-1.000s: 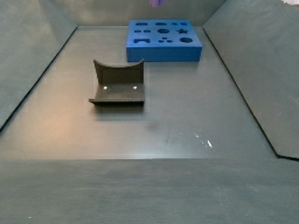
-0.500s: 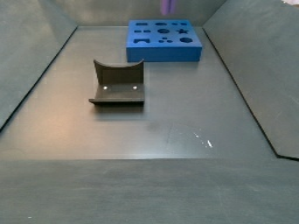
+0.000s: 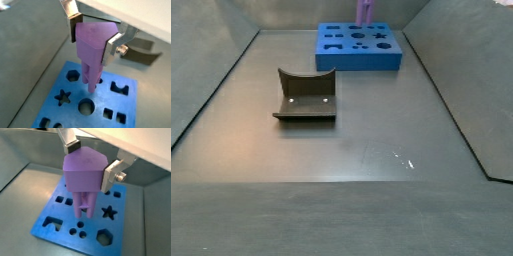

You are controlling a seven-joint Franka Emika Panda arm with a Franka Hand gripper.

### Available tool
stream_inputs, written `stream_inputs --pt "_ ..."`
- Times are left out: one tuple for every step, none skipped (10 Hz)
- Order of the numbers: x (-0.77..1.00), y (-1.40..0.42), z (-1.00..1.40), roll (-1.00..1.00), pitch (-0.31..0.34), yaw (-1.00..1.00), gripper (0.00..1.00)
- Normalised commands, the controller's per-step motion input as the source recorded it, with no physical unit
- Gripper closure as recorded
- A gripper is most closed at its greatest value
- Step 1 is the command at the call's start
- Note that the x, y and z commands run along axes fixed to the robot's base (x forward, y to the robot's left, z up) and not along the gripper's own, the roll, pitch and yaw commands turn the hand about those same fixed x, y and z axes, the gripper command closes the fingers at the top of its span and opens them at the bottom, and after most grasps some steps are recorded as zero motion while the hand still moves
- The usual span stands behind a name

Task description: Insert the 3 prong object.

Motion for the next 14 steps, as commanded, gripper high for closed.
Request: stream_inputs --pt "0.00 0.09 -0.48 0.16 0.000 -0.88 1.00" --pt "0.03 0.11 -0.49 0.14 0.016 -0.86 1.00" --pt "0.04 0.10 -0.47 0.13 0.009 -0.89 1.00" --pt "0.04 0.09 -0.46 0.12 0.003 -0.89 1.00" --pt "0.08 0.29 -0.29 0.05 0.011 -0.72 1.00" --pt "0.11 0.23 -0.11 0.00 0.011 -0.05 1.00" --pt "0.01 0.26 -0.13 0.00 0.000 0.00 1.00" --pt "0.00 0.31 -0.23 0.00 0.000 0.00 1.00" --pt "0.00 0.33 -0.27 0.02 0.000 -0.01 1.00" --pt "0.00 0.32 -0.27 0.00 0.000 -0.02 1.00" --pt "0.00 0.19 -0.29 0.00 -0.009 -0.02 1.00" --pt "0.07 0.03 -0.35 0.00 -0.046 0.00 1.00" --pt "0.13 0.00 -0.35 0.00 -0.053 0.00 1.00" --pt "0.09 -0.06 -0.28 0.00 -0.037 0.00 1.00"
